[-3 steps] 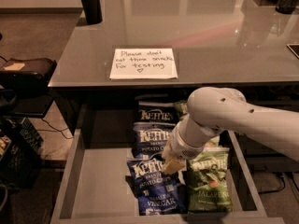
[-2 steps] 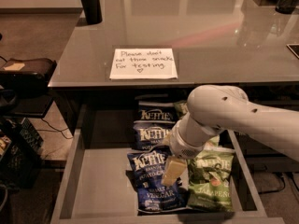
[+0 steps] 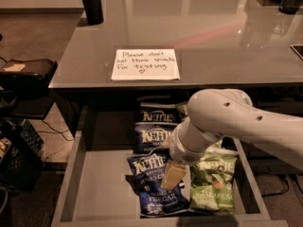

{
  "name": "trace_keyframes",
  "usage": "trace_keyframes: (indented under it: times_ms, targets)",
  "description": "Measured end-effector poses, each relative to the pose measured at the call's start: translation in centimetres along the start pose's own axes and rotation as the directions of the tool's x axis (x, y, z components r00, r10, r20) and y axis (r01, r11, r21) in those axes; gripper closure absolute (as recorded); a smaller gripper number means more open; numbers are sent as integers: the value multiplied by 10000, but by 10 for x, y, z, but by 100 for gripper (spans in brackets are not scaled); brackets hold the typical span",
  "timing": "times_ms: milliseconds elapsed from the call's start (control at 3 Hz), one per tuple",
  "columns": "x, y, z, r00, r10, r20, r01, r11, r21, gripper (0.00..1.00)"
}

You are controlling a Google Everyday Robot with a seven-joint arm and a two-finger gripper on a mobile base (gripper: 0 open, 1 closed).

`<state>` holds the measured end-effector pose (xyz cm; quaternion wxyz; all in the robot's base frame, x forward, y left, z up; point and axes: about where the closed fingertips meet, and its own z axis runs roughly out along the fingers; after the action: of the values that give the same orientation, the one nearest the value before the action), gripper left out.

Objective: Pick blue chip bag from top drawer and place on counter

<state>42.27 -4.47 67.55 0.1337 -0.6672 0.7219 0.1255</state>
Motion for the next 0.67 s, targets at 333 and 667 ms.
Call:
trace_keyframes:
  times_ms: [333,667]
  targets:
    - [-3,15,-7,10000,-66,21,65,9992,406,24]
    - [-2,26,-12,9999,-83,96,75,9968,795,22]
